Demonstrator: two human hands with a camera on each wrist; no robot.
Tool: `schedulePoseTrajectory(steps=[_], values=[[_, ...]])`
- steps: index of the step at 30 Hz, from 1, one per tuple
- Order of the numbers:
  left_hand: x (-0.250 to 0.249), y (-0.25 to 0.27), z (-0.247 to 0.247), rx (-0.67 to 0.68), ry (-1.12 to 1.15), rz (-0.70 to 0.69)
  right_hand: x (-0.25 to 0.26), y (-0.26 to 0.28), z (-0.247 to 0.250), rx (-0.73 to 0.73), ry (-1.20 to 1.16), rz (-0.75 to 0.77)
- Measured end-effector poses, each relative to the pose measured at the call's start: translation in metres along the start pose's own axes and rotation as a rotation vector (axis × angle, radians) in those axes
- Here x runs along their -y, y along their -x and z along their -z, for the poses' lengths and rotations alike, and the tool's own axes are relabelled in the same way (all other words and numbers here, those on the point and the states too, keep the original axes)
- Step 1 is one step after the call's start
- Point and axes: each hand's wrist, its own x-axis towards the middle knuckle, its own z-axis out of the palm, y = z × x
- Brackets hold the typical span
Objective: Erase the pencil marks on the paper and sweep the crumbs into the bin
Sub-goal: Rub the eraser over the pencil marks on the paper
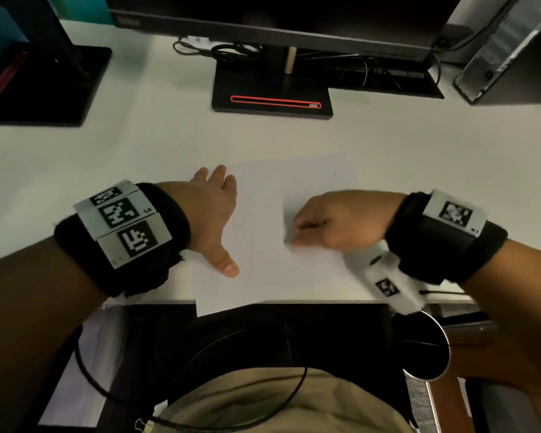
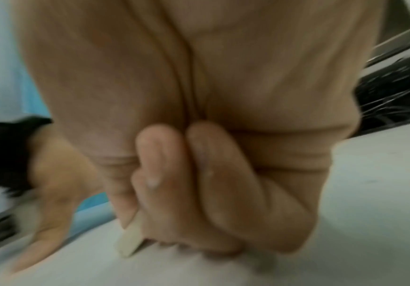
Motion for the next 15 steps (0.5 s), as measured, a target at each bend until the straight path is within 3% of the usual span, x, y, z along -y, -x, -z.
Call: schedulePoseTrajectory(steps=[5, 8, 11, 15], values=[[0.001, 0.001, 0.000, 0.001, 0.000, -0.002, -0.035, 0.002, 0.022, -0.120, 0.058, -0.191], [0.000, 0.000, 0.000, 0.001, 0.001, 0.003, -0.017, 0.008, 0.014, -0.105, 0.073, -0.100], [0.001, 0.000, -0.001, -0.004, 0.011, -0.001, 0.012, 0.012, -0.009, 0.012, -0.018, 0.045], [0.001, 0.000, -0.001, -0.002, -0.003, -0.006, -0.018, 0.017, 0.000, -0.029, 0.012, -0.084]])
